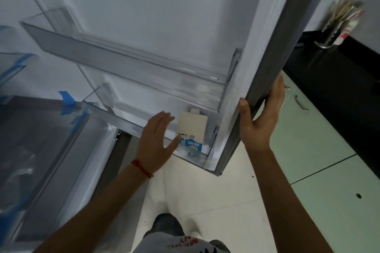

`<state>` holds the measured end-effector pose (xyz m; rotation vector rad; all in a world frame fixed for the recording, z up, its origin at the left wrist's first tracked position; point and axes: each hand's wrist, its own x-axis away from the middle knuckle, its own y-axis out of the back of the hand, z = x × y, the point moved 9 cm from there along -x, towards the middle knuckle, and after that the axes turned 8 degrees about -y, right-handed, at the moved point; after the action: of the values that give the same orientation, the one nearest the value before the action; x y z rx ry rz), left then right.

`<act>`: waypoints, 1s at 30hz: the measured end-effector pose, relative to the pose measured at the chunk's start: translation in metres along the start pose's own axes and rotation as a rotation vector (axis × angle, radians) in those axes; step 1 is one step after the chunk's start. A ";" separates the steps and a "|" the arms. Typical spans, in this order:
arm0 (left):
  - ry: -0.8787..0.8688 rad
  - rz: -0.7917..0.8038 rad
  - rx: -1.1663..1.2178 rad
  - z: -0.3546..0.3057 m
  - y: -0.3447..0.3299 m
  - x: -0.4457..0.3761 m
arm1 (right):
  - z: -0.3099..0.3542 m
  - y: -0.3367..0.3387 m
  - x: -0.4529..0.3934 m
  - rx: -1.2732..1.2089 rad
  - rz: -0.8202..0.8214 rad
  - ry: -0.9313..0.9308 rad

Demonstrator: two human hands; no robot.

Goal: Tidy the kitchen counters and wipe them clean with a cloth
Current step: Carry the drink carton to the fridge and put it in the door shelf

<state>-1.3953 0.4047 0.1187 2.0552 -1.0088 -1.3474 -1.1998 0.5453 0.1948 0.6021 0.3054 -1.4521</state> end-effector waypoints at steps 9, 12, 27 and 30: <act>-0.192 0.023 -0.051 -0.065 -0.025 0.079 | 0.039 0.009 0.057 0.059 -0.065 0.033; -0.196 0.049 -0.118 -0.060 -0.012 0.101 | 0.054 0.006 0.082 0.083 -0.093 0.050; -0.130 0.035 -0.325 0.001 0.160 0.236 | 0.144 -0.031 0.241 -0.026 -0.035 -0.004; -0.150 -0.141 -0.437 0.001 0.230 0.257 | 0.154 -0.045 0.258 -0.083 0.001 -0.065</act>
<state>-1.4062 0.0608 0.1399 1.7394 -0.5656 -1.6460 -1.2385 0.2450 0.1721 0.4866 0.3124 -1.4476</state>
